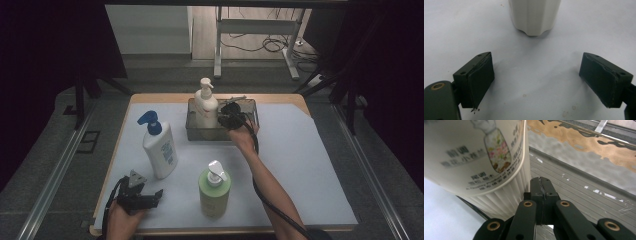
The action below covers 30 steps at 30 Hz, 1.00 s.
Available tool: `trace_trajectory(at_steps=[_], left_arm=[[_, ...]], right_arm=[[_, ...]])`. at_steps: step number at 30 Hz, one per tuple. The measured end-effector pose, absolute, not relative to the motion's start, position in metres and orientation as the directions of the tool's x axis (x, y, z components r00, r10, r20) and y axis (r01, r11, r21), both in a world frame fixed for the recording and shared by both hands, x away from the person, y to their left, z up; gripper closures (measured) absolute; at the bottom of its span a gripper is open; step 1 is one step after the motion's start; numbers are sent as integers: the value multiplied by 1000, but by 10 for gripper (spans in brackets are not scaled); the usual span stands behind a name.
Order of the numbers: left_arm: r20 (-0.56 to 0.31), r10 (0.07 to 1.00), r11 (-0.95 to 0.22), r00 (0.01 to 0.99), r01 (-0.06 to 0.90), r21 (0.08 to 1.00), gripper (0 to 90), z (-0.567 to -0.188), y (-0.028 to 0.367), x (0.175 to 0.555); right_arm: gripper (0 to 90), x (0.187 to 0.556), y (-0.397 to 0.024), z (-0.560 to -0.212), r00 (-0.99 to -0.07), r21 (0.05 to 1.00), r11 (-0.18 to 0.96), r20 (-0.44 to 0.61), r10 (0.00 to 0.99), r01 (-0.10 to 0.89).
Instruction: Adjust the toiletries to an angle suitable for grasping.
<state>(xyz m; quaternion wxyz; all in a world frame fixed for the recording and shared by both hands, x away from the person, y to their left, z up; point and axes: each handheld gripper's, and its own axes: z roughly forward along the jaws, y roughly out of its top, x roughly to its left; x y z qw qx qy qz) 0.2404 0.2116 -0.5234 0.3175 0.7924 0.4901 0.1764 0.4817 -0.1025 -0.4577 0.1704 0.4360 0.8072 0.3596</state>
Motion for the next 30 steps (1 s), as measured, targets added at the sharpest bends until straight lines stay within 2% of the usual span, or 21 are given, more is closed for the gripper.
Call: trace_trajectory(at_steps=[11,30], left_arm=[[-32,889,-318,457,665,676,122,-523,212,240],[-31,889,-318,456,665,676,122,-523,212,240]], right_arm=[[895,482,-101,-459,-552,723,352,48,832,594],[894,480,-83,-460,-588,708,379,62,807,595]])
